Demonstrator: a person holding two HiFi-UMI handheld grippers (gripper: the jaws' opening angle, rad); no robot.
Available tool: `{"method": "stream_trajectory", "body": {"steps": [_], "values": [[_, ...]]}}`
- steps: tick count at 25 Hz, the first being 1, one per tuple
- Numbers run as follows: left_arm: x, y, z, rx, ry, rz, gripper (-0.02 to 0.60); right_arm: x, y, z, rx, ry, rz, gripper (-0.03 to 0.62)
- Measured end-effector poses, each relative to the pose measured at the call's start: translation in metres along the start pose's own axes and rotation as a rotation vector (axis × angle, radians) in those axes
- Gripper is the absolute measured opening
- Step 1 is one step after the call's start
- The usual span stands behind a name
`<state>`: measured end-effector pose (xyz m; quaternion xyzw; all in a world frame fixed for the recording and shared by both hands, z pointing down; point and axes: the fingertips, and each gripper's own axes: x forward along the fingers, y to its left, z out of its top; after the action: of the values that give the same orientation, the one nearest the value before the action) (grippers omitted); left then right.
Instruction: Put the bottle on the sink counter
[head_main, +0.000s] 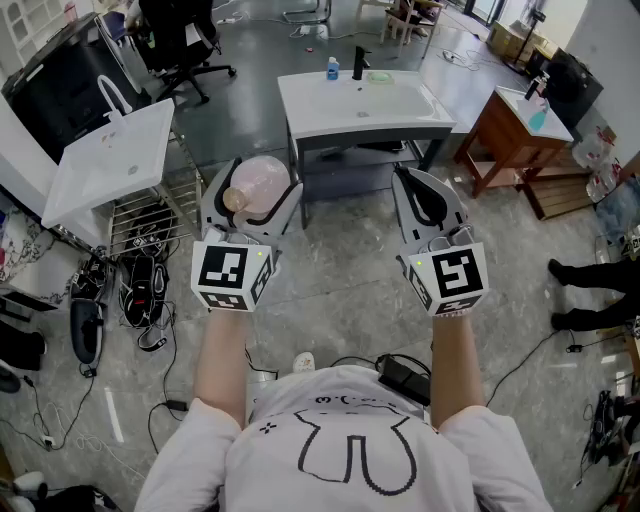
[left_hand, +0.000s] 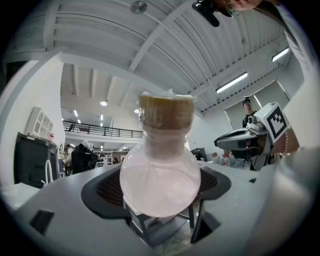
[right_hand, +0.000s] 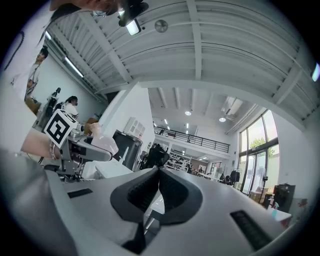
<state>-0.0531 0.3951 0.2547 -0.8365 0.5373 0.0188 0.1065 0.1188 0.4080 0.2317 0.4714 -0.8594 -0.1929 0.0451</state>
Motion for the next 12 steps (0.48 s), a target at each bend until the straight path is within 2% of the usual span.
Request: {"method": "stream_trajectory", "body": {"steps": [12], "values": [[0.017, 0.019, 0.007, 0.05, -0.031, -0.02, 0.402, 0.017, -0.004, -0.002, 0.005, -0.013, -0.05, 0.029]]}}
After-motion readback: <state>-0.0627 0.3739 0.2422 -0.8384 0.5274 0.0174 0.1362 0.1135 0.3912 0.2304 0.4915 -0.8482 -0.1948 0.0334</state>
